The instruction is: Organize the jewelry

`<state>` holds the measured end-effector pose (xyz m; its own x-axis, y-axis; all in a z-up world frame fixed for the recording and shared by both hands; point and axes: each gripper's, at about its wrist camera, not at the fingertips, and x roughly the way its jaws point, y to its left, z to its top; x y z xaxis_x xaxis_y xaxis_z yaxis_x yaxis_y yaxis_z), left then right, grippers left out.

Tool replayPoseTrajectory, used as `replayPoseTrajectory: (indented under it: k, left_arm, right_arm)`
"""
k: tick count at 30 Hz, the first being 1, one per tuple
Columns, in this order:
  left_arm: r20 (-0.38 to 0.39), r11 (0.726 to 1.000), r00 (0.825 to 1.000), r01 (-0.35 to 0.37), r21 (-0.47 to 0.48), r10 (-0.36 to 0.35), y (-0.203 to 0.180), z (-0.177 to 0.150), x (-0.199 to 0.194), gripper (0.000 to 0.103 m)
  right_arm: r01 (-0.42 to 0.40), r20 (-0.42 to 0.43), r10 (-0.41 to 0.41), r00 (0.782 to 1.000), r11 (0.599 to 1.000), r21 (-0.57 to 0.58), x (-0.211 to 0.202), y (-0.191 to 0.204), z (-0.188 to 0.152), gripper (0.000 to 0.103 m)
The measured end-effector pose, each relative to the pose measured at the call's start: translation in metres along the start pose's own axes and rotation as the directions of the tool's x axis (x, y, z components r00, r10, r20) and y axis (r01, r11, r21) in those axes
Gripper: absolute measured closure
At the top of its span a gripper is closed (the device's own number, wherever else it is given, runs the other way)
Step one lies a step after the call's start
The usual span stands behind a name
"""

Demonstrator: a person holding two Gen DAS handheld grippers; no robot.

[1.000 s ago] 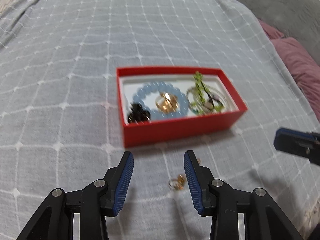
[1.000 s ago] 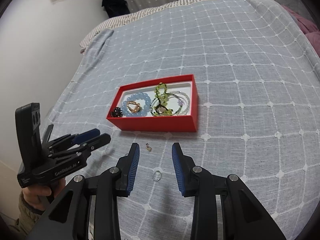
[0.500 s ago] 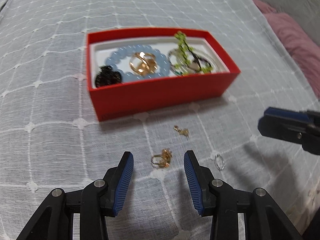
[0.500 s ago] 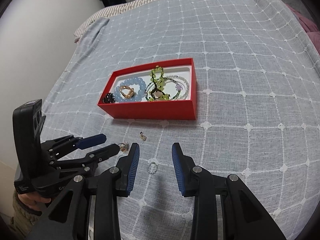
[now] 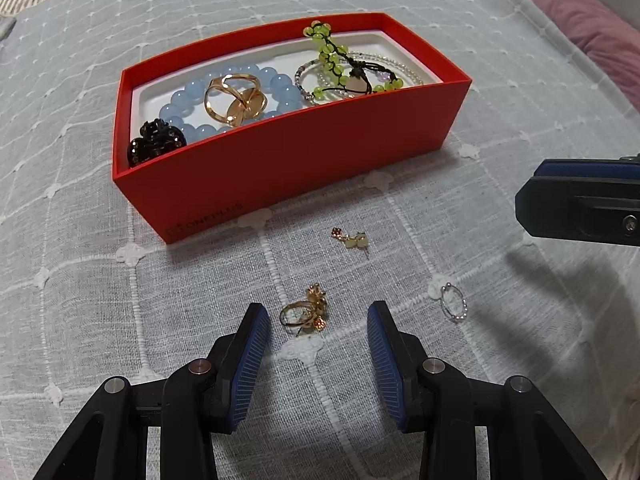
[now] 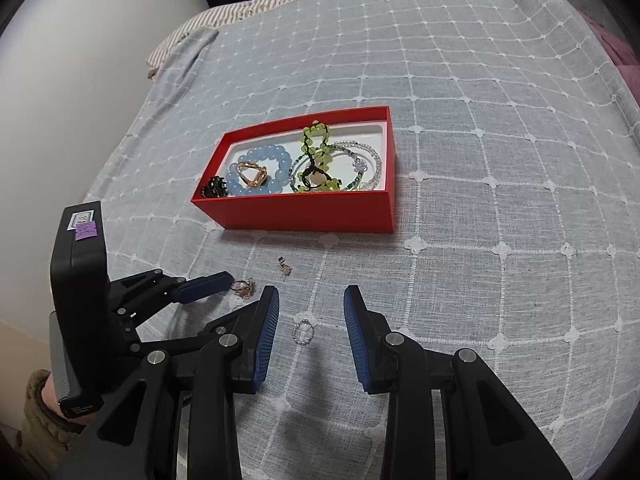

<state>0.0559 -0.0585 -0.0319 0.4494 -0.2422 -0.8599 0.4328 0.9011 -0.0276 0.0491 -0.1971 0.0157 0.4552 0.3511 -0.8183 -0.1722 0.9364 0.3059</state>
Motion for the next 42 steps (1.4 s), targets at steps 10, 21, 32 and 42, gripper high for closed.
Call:
replayPoseTrajectory:
  k: [10,21,32,42]
  left_arm:
    - [0.010,1.000,1.000,-0.009,-0.006,0.009,0.002,0.002,0.000,0.085]
    - [0.060,0.996,0.998,0.036,-0.079,-0.031,0.018,0.008,-0.018,0.085]
    - [0.108,0.988,0.993,0.062,-0.139,-0.047,0.033,0.010,-0.033,0.085]
    - [0.125,0.986,0.991,0.069,-0.154,-0.050,0.038,0.009,-0.040,0.085]
  right_arm:
    - [0.001,-0.003,-0.001,1.000,1.000,-0.015,0.003,0.003,-0.001,0.067]
    - [0.009,-0.029,-0.010,1.000,1.000,-0.023,0.009,0.002,-0.003,0.067]
    - [0.015,-0.146,-0.028,0.989,0.996,-0.091,0.045,0.015,-0.019,0.067]
    - [0.065,-0.143,-0.093,0.985,0.980,-0.186,0.056,0.031,-0.027,0.077]
